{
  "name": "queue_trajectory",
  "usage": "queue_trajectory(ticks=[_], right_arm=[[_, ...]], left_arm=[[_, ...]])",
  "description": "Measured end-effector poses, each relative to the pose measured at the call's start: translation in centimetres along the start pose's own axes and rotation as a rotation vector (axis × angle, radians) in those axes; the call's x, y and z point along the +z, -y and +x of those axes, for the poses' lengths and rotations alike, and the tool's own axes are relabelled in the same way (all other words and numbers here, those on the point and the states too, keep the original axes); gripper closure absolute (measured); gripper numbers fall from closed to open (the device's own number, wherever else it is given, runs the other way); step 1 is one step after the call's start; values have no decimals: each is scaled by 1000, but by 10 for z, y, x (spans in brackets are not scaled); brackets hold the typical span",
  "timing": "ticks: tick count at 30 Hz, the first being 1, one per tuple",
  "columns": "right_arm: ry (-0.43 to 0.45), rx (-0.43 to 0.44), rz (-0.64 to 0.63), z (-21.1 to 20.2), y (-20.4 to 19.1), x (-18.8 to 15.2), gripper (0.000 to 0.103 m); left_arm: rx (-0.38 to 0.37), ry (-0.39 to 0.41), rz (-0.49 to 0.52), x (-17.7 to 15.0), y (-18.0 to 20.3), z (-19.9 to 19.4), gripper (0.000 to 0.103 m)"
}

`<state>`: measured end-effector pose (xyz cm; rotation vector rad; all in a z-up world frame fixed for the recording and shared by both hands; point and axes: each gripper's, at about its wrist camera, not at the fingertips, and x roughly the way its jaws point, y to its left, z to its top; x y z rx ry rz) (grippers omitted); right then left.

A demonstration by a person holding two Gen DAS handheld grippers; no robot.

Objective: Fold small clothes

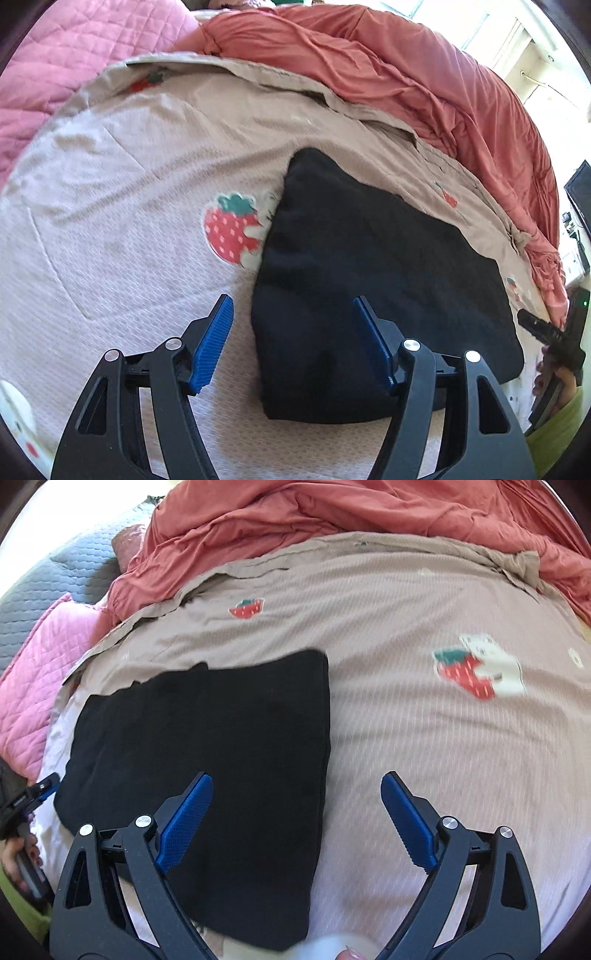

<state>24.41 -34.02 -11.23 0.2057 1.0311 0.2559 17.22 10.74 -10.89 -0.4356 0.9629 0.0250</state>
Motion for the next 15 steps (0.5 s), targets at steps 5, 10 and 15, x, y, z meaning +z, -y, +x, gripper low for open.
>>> queue_trajectory(ticks=[5,10,15], right_arm=[[23,41,37,-20,7,-25,17],[-24,116,21,-29,17,-47,30],[-56,207,-104,-26,-9,-55,49]], left_arm=[[-37,-19,21,-10,8,8,45],[-51,-39,18,-14,7,17,74],[-59,-48,64,-17,4,12,87]])
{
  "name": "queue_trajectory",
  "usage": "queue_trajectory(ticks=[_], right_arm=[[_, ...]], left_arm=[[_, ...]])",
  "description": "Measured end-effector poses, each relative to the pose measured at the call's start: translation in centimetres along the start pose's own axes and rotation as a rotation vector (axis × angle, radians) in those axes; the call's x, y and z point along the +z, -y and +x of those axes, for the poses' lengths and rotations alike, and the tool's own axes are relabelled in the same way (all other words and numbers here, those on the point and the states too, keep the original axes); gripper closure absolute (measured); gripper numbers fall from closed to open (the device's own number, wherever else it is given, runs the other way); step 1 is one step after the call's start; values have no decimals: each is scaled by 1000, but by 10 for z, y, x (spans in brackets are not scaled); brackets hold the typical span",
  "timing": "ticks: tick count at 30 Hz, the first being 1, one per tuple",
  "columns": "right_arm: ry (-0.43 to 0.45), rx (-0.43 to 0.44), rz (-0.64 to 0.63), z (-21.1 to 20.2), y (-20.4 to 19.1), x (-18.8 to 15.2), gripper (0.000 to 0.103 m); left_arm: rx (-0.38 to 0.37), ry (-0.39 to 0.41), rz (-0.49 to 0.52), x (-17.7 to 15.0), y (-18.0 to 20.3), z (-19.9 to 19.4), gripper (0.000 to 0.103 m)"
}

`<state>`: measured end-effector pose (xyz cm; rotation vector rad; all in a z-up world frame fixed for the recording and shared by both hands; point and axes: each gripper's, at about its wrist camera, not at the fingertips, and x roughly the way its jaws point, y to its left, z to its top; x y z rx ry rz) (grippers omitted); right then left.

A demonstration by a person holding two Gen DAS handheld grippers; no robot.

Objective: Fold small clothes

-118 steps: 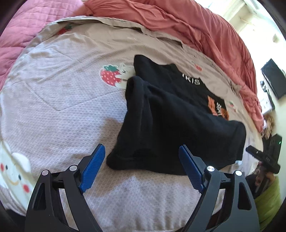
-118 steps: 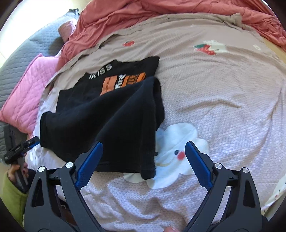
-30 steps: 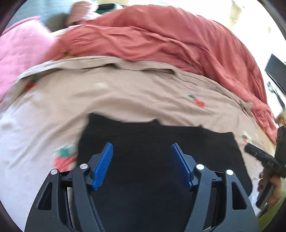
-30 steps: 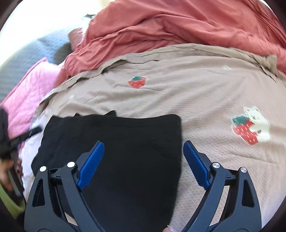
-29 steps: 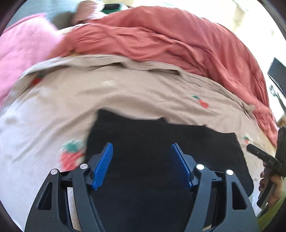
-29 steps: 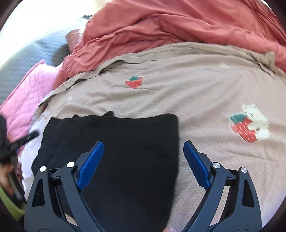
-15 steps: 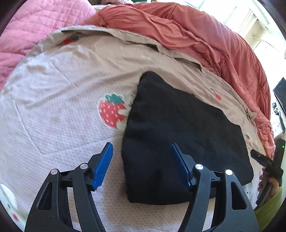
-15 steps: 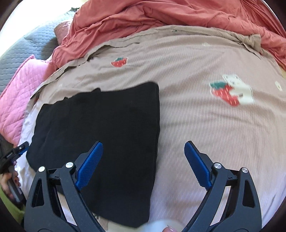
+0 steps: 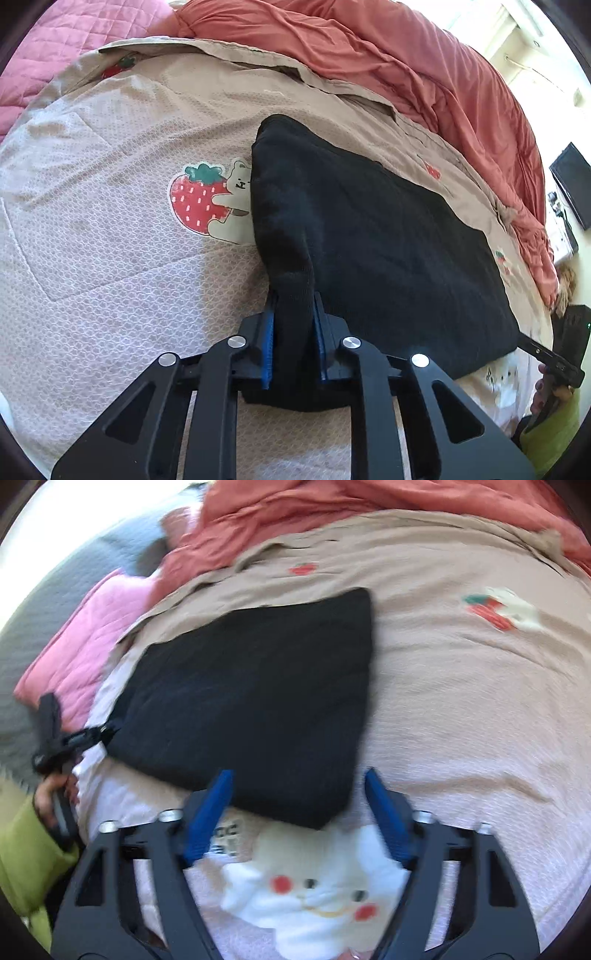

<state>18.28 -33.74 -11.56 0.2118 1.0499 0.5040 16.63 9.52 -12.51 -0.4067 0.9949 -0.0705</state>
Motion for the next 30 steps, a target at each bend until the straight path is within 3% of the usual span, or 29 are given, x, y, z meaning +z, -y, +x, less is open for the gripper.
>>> queue_trajectory(ticks=[5,11,16,18,21,23,25,27,30], right_arm=[[39,39,-73,-9,-14,1,50],[-37,46,-65,6,-4,4,49],[-122,29,-183,8,-15,2,77],[-148,27,-202,4,-14,-1,79],[-250,-69,-263,10,-14,-9,84],[-279,-104,-311,10,-19,-14,84],[-253,-111,-331,4,-24,-13,82],[-227,-155,-350,-1,-28,-12,70],[-173,-168,-340,-13,-31,-9,70]], left_arm=[[-4,-2,3,-6,-8,-9,87],[-21,0,-8,-6,-14,-8,83],[-33,-8,-47,-5,-22,-7,78],[-32,-7,-46,-5,-22,-7,78],[-25,-5,-38,-5,-20,-6,77],[-16,-3,-36,-4,-19,-7,76],[7,28,-11,-1,-13,-17,79],[20,74,4,6,-8,-32,80],[5,148,30,17,5,-57,80]])
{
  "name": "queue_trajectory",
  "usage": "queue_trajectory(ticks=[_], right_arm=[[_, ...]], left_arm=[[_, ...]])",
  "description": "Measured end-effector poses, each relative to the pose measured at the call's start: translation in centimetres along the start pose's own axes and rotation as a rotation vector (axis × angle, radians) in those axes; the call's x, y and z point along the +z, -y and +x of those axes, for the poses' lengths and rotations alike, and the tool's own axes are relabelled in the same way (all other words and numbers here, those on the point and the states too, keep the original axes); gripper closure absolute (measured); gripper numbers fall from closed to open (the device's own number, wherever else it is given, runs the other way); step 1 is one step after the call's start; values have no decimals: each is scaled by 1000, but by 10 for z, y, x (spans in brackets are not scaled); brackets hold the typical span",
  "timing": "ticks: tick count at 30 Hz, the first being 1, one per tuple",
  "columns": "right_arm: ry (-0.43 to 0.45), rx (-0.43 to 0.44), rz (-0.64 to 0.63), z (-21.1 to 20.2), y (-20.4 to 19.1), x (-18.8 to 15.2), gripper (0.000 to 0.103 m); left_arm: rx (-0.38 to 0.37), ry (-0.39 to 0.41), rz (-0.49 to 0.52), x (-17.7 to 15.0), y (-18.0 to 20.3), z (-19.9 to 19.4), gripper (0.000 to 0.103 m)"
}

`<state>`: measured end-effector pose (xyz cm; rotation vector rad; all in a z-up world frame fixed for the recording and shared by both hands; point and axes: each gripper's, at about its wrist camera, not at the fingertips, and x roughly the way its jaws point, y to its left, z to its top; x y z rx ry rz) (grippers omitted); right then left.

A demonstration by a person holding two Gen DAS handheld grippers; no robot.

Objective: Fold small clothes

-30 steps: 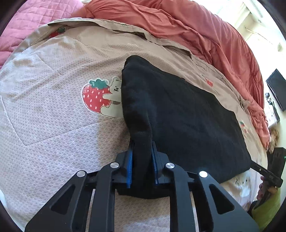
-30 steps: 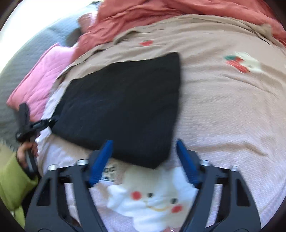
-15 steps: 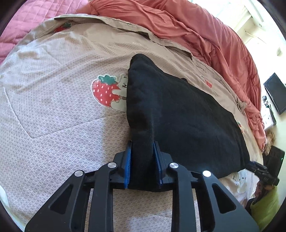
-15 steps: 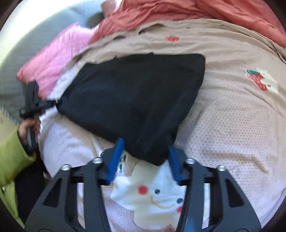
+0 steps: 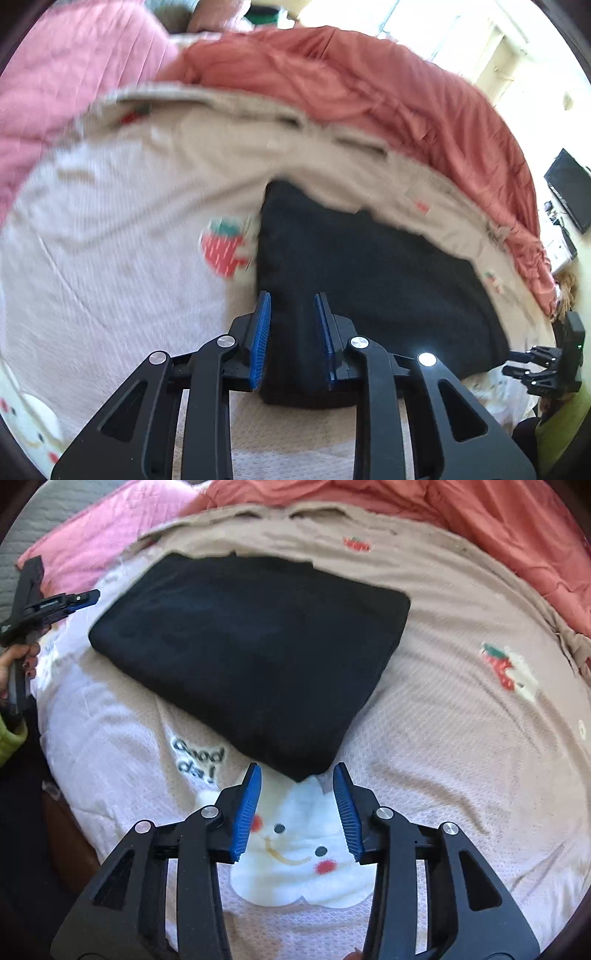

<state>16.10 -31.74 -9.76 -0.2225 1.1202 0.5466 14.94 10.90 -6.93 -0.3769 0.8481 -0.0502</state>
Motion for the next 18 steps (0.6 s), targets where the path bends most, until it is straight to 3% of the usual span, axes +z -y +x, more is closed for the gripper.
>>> queue_trajectory(ticks=[2,4,8,10,12,14,18], right_arm=[[57,4,30,-9,2,3,66],[106,-3,88,-12,8,7,35],[89,-30,229,3,22,17,35],[90,5,299,10,24,14,47],[34,-52,303,23,22,9,54],[-7,-110,314,33,20,3,54],[-7,-163,340,35,17,0,48]], left_arm=[[-21,9,43,3,17,-6,80],[-43,-7,74,2,31,-3,80],[-46,-105,143,-15,52,27,77],[-10,-147,160,-22,50,42,69],[46,-205,158,-30,41,57,66],[15,-197,136,-34,31,60,66],[2,-196,144,-34,29,58,65]])
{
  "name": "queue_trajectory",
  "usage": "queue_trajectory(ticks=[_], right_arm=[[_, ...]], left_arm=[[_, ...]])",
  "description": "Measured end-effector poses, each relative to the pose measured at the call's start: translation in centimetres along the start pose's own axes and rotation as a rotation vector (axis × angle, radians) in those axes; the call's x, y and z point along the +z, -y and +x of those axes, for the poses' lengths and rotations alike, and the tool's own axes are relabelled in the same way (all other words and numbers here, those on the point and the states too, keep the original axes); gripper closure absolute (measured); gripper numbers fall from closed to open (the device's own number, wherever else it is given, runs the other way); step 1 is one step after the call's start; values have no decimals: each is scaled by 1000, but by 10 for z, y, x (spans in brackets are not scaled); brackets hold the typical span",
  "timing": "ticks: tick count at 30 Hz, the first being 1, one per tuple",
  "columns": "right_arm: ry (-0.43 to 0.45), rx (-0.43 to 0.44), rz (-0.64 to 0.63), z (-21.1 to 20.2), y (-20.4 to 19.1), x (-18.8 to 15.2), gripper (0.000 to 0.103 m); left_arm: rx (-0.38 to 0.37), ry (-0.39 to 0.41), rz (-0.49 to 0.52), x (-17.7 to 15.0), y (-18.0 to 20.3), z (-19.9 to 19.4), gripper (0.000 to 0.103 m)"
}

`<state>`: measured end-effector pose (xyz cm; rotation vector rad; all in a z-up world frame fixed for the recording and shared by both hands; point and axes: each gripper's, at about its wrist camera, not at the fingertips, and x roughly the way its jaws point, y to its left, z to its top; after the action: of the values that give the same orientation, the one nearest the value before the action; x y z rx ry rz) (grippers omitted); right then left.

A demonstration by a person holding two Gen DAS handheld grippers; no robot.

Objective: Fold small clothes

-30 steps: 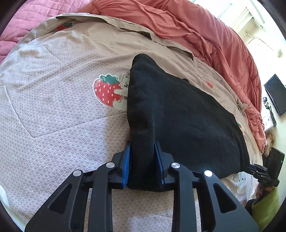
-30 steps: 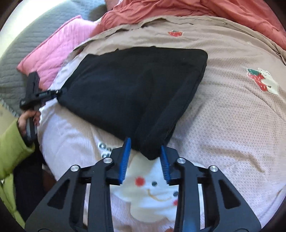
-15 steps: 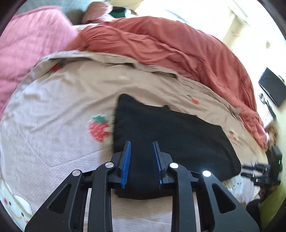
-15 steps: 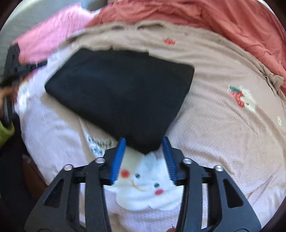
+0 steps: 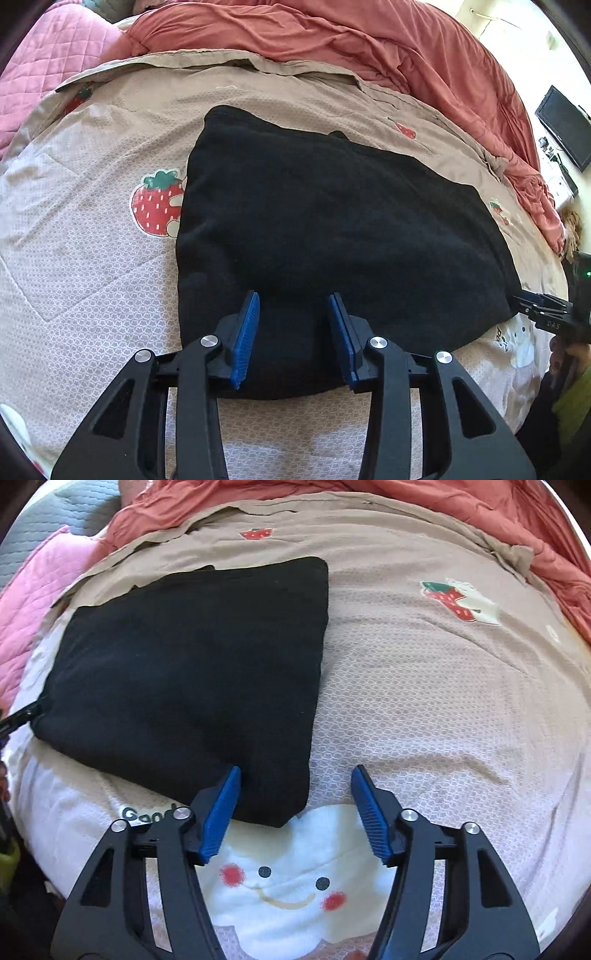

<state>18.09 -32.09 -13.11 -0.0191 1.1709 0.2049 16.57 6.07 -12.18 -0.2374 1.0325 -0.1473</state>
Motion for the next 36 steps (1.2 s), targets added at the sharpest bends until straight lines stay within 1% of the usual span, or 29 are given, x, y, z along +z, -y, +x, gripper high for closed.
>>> queue_trajectory(ticks=[3,6,7,9,11,12,14,16,17,18,19,22,24,26,27,29,30,34,36], right_arm=[[5,-22,15,-3,-2,-2,47],[24,-50,15,-10,-5,-4,44],[30,-74,10,-13,-8,-6,41],[40,-102,7,-18,-9,-6,40],[64,-114,12,-25,-13,-6,36],[78,-116,17,-29,-16,-6,33],[108,-109,17,-38,-23,-6,30],[124,-108,5,-44,-29,-6,25],[132,-110,-5,-47,-34,-6,24],[137,-112,-18,-50,-39,-5,22],[141,-113,-24,-52,-43,-5,22],[157,-108,-42,-58,-57,-3,19],[169,-103,-67,-61,-70,-1,17],[181,-103,-95,-63,-83,0,15],[192,-98,-113,-65,-92,1,14],[219,-74,-156,-68,-113,2,13],[227,-66,-174,-69,-123,2,13],[259,-24,-289,-65,-172,2,13],[263,-11,-351,-60,-198,1,13]], left_arm=[[-3,2,1,0,1,-3,65],[-7,1,6,5,4,-6,65],[-11,-1,1,7,4,-8,65],[-17,-2,-3,8,4,-11,65],[-15,-1,7,9,6,-12,65],[-13,0,13,9,7,-14,65],[-23,6,14,12,9,-16,65],[-25,15,13,14,10,-19,64],[-23,20,15,16,11,-21,53],[-18,29,18,17,12,-23,46],[-12,41,22,18,12,-27,44],[-10,54,30,21,13,-36,44],[-9,64,30,24,13,-41,42],[-9,77,26,27,12,-46,31],[-8,86,25,29,11,-50,29],[-3,95,22,32,8,-52,22],[2,100,19,33,6,-53,20],[25,92,-19,39,-13,-50,19],[32,90,-58,46,-30,-49,19]])
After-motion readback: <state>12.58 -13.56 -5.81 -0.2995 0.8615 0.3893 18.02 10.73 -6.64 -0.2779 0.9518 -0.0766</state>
